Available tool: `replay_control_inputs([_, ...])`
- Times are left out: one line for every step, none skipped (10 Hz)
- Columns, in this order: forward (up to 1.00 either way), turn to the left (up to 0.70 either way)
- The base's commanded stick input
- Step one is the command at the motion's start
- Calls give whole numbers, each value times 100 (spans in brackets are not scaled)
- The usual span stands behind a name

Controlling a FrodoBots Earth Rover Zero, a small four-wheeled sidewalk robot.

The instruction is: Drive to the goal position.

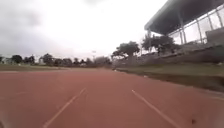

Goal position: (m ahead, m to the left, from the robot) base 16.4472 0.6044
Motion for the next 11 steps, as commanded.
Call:
replay_control_inputs([70, 0])
replay_control_inputs([70, 0])
replay_control_inputs([70, 0])
replay_control_inputs([70, 0])
replay_control_inputs([70, 0])
replay_control_inputs([70, 0])
replay_control_inputs([70, 0])
replay_control_inputs([70, 0])
replay_control_inputs([70, 0])
replay_control_inputs([70, 0])
replay_control_inputs([70, 0])
